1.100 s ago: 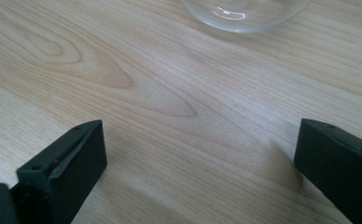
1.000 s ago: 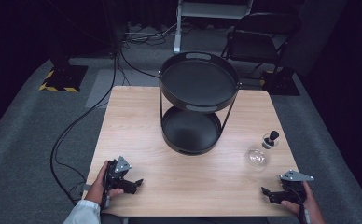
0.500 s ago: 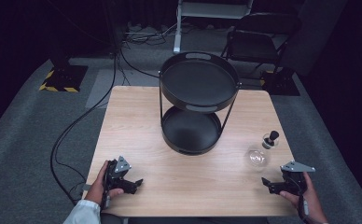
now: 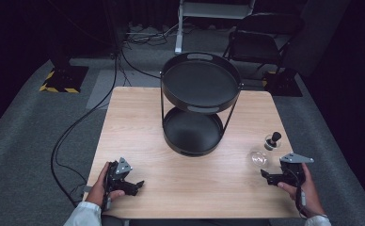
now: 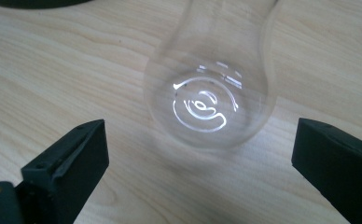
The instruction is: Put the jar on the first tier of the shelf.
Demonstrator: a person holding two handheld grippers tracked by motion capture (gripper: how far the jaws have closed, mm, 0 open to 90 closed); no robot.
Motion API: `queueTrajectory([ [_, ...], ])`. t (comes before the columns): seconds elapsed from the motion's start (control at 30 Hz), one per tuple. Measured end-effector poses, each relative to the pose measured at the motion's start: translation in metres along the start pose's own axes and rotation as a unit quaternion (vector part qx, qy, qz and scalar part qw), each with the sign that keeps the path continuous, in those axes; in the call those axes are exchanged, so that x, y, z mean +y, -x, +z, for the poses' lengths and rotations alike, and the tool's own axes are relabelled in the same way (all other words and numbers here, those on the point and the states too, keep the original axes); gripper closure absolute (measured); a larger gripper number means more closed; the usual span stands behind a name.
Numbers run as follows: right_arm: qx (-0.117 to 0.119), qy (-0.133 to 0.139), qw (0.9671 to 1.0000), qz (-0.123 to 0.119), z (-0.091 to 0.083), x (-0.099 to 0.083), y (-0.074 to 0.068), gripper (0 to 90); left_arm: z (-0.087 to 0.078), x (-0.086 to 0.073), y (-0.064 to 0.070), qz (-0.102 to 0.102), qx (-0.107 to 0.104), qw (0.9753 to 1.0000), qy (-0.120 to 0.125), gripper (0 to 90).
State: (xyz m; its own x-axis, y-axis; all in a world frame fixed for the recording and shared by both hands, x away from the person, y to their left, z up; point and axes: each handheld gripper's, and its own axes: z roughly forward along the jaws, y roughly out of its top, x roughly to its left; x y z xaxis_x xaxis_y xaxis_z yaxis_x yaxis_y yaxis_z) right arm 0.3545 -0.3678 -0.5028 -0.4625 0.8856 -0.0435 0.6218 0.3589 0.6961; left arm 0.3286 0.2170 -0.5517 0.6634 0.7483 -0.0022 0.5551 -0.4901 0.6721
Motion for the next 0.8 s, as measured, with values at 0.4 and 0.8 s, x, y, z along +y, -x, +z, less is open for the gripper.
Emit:
queueTrajectory([
  [0.4, -0.004, 0.020, 0.9998, 0.006, 0.003, 0.024, 0.000, 5.3, 0.000, 0.000, 0.000, 0.000, 0.000, 1.0000, 0.000, 0.0],
  [0.8, -0.009, 0.043, 0.9988, 0.021, 0.009, 0.038, 0.001, 18.8, 0.000, 0.000, 0.000, 0.000, 0.000, 1.0000, 0.000, 0.0],
])
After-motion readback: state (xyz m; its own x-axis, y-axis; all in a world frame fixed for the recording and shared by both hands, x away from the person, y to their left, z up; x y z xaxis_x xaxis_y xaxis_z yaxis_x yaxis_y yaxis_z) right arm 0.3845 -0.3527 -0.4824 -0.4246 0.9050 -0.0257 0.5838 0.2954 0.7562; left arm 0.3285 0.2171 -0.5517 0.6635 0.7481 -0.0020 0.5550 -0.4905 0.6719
